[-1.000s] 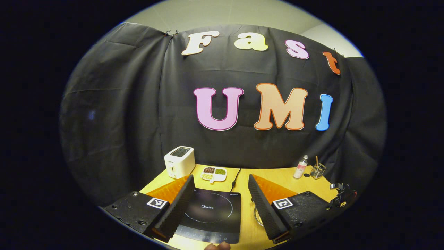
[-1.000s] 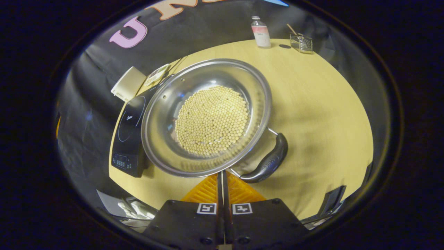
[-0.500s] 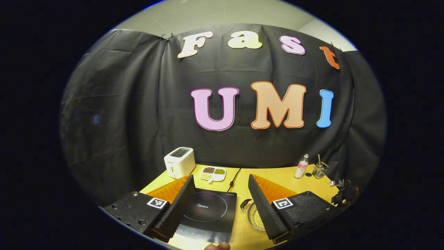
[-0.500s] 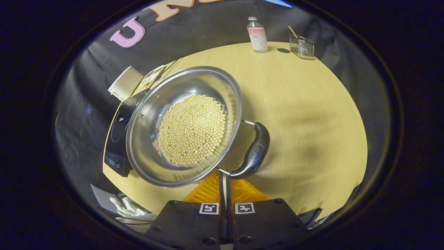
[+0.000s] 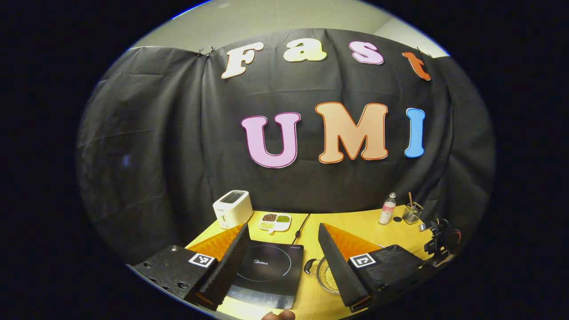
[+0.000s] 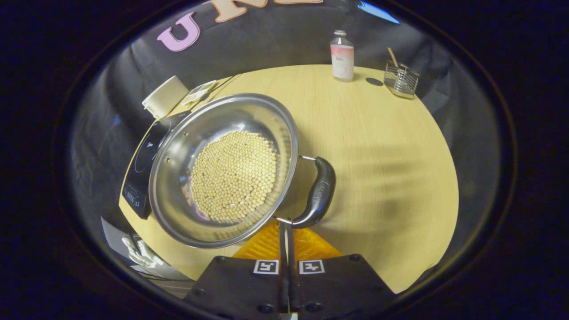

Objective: First push the handle of the pot to place it horizontally, then grasp the pot with both hands and set it on the induction cooktop.

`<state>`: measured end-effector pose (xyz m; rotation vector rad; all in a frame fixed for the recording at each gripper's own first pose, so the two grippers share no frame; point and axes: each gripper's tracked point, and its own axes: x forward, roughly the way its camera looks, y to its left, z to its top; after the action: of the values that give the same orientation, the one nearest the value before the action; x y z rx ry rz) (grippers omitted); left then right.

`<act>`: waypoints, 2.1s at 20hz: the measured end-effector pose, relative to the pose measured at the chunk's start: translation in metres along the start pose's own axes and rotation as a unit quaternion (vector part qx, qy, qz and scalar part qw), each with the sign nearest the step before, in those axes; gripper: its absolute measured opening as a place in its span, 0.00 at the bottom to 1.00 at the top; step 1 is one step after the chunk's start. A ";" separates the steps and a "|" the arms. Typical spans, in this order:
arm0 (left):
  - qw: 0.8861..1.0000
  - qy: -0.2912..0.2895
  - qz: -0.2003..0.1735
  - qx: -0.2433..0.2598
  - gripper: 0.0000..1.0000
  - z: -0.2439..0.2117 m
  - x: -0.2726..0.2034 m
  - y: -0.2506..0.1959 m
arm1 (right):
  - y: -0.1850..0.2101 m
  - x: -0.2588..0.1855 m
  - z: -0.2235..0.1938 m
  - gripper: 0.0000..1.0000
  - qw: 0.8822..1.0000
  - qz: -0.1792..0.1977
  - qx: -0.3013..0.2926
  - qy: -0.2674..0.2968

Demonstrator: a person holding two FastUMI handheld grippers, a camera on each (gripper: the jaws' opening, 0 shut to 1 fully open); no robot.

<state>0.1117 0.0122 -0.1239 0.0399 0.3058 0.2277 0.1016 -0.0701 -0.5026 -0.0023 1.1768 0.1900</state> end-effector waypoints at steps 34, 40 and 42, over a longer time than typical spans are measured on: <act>0.902 0.349 -0.251 -0.051 1.00 -0.224 0.102 -0.056 | -0.026 -0.008 0.055 0.71 0.984 -0.131 0.112 -0.033; 0.891 0.398 -0.217 -0.032 0.96 -0.261 0.111 -0.068 | -0.033 0.016 0.061 0.77 0.991 -0.081 0.104 -0.019; 0.889 0.406 -0.210 -0.028 0.96 -0.267 0.114 -0.074 | -0.033 0.020 0.062 0.82 0.993 -0.062 0.103 -0.015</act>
<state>0.1522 -0.0328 -0.4176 -0.1867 1.1321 -0.1973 0.1704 -0.0932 -0.5003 0.1089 1.1575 -0.0416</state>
